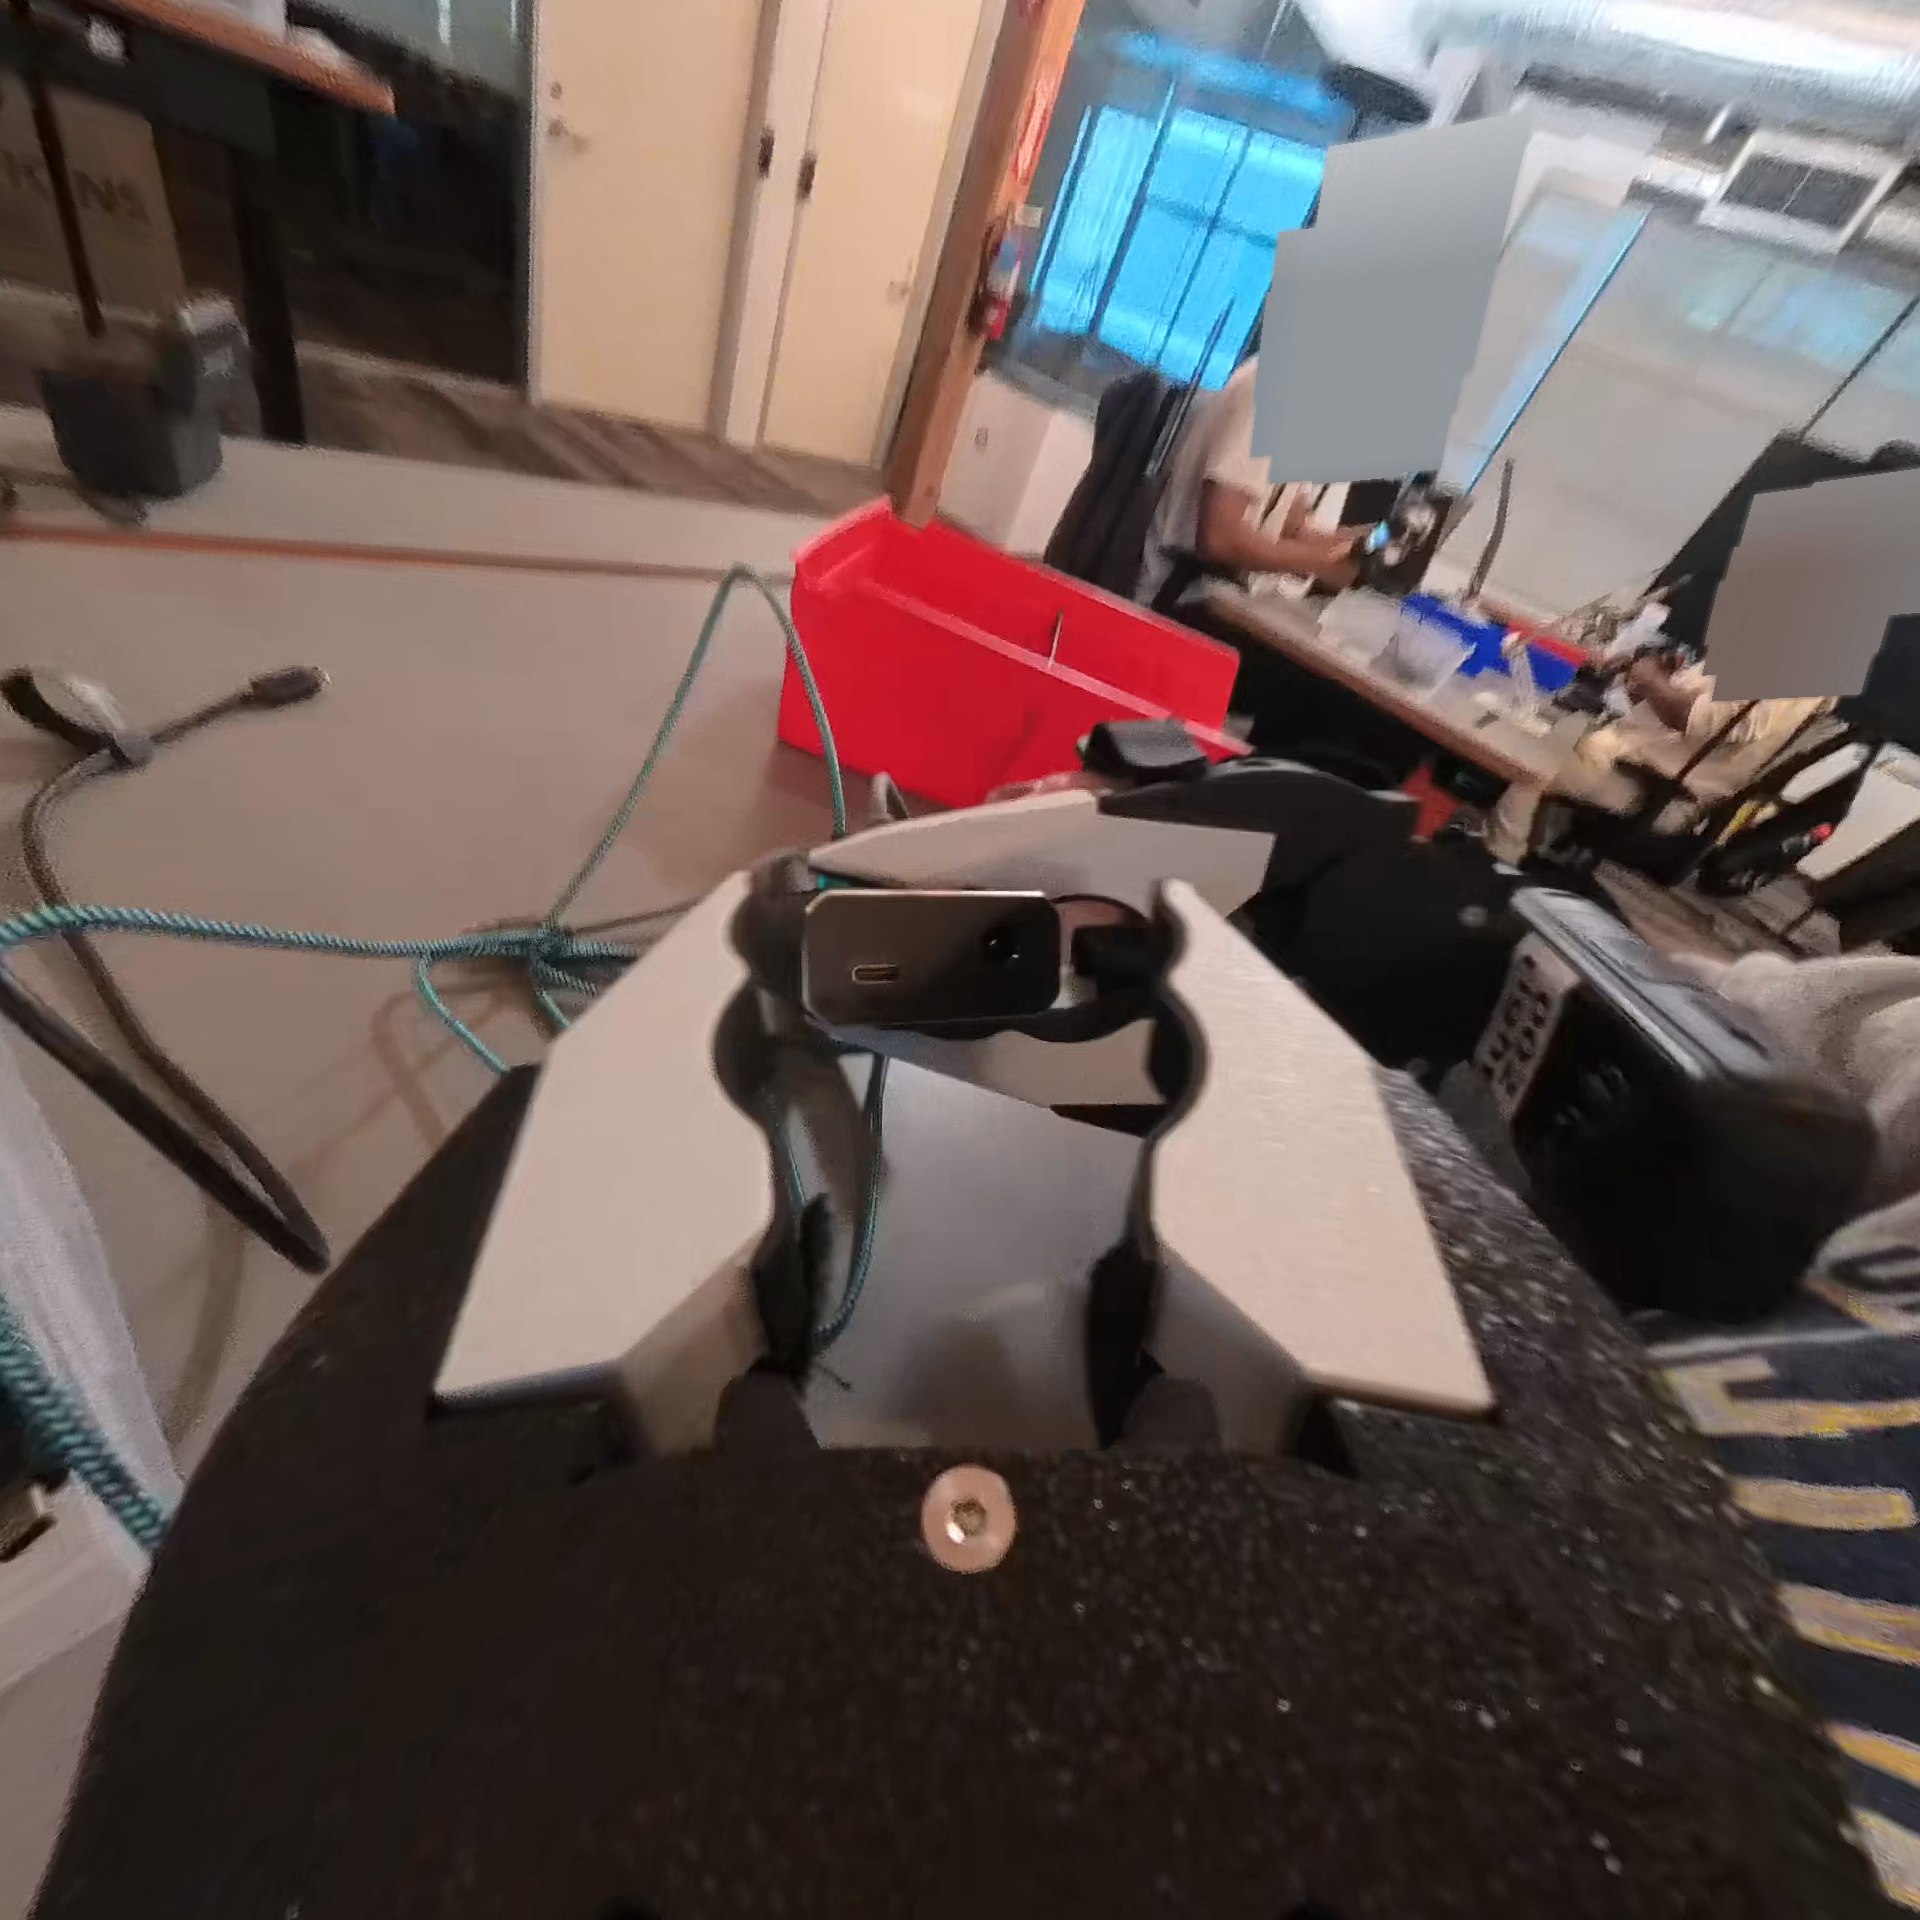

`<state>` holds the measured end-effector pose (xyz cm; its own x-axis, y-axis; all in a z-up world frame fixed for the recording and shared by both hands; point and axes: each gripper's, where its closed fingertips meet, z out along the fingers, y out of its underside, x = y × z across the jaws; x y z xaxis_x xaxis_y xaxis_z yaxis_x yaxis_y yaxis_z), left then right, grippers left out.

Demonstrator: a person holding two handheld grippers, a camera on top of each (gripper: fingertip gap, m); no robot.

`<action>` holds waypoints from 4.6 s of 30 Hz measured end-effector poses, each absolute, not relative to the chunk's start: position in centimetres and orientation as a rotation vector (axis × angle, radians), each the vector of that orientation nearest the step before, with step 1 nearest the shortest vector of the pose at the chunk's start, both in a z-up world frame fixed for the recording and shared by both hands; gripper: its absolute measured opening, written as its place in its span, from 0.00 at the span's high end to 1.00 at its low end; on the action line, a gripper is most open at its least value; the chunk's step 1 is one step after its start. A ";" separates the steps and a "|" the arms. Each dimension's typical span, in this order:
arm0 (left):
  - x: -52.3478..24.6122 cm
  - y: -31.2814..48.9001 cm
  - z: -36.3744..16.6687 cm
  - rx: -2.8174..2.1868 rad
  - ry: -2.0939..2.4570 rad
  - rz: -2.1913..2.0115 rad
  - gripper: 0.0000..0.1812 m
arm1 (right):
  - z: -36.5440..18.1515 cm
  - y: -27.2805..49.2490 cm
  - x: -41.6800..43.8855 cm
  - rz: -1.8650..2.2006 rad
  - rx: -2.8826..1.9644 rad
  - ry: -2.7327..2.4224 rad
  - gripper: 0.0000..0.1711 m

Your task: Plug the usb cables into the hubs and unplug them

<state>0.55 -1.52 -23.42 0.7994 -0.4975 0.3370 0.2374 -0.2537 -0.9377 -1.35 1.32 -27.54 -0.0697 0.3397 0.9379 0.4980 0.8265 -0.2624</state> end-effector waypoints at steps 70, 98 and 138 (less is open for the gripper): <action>19.6 23.5 -17.6 -1.775 0.676 -1.046 0.36 | 21.5 23.9 19.6 0.106 -1.057 -0.922 0.82; 14.2 22.6 -24.3 -1.794 0.546 -0.981 0.43 | -17.6 29.7 19.2 0.050 -1.307 -1.643 0.83; 4.4 12.2 -22.0 -1.254 0.557 -0.267 0.48 | -23.3 20.3 2.9 0.526 -0.987 -0.849 0.75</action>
